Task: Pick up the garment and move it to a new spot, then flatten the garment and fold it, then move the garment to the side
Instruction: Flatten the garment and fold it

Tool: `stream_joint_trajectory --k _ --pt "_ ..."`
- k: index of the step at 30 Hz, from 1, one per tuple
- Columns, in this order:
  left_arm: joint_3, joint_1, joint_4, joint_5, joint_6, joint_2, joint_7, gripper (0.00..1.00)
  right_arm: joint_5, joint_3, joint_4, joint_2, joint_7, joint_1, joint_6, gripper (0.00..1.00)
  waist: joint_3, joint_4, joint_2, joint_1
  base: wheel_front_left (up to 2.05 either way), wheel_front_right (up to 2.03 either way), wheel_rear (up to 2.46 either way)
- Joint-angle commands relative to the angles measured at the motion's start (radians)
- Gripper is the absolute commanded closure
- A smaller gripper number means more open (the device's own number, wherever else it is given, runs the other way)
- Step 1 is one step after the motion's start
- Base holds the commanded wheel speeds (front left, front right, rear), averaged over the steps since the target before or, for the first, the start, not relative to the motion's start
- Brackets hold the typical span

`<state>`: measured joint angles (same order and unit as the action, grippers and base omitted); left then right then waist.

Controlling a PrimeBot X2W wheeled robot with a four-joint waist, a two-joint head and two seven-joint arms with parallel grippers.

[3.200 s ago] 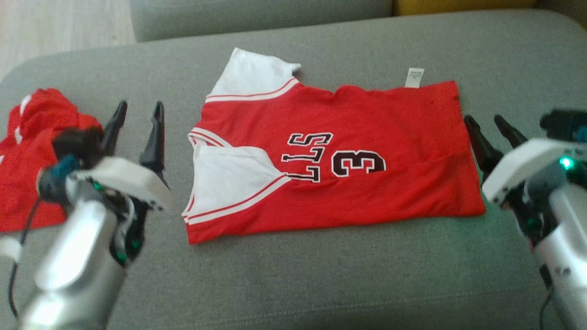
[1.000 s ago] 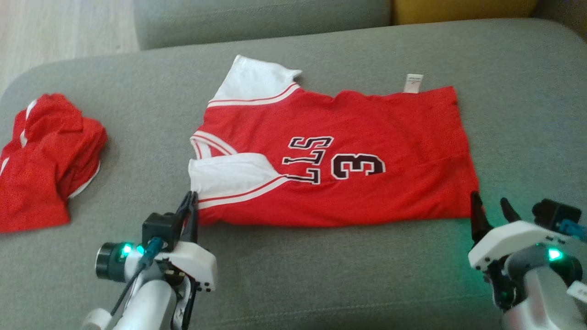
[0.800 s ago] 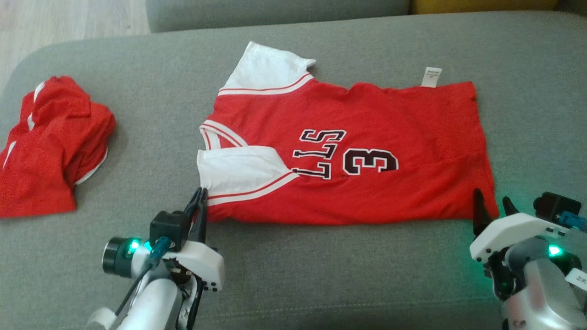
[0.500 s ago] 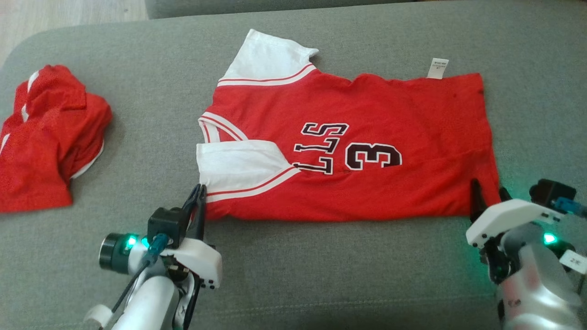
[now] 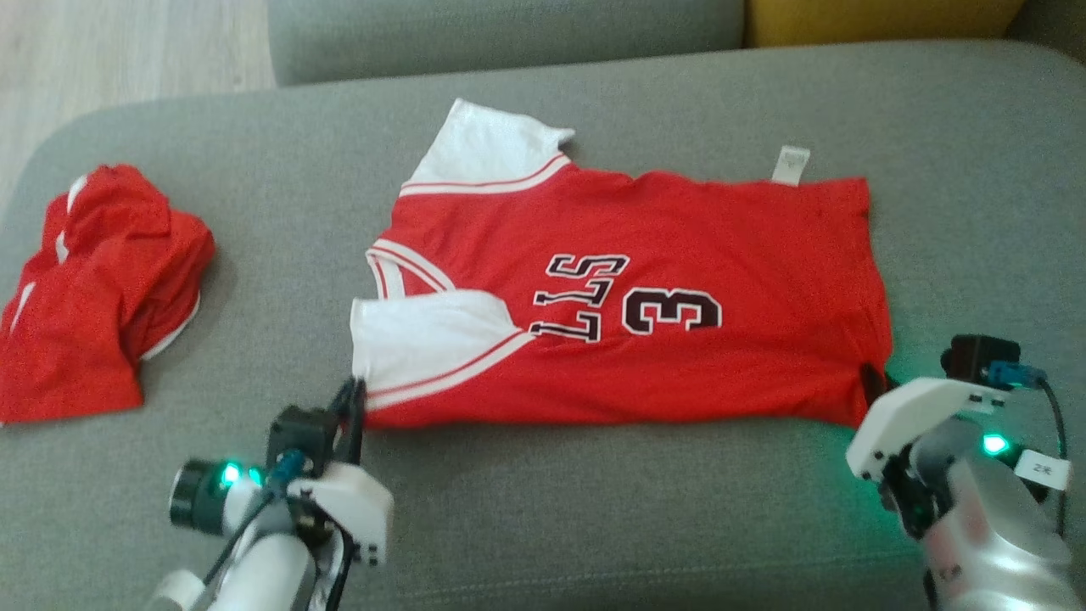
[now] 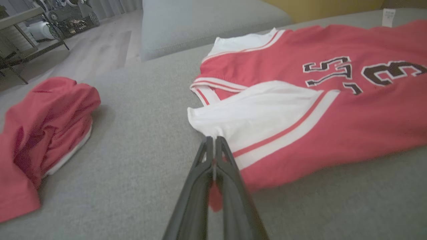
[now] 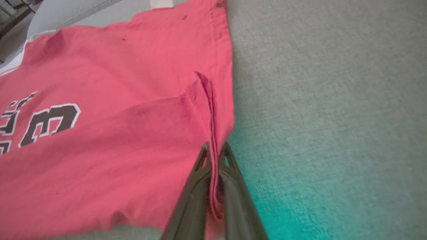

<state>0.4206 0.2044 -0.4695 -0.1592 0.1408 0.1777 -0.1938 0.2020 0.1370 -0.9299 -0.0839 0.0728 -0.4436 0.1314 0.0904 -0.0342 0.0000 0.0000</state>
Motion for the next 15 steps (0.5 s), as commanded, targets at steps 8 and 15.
stream_joint_trajectory --k 8,15 --pt "0.005 -0.063 -0.008 -0.015 -0.034 0.046 0.044 1.00 0.127 -0.150 0.193 -0.135 0.233 0.124 -0.001 1.00 -0.101 -0.005 0.0000 0.0000 0.00 0.00 0.00" --pt "0.030 -0.128 0.063 -0.009 -0.044 0.091 0.092 1.00 0.208 -0.162 0.432 -0.204 0.379 0.281 -0.001 1.00 -0.119 -0.008 0.0000 0.0000 0.00 0.00 0.00"
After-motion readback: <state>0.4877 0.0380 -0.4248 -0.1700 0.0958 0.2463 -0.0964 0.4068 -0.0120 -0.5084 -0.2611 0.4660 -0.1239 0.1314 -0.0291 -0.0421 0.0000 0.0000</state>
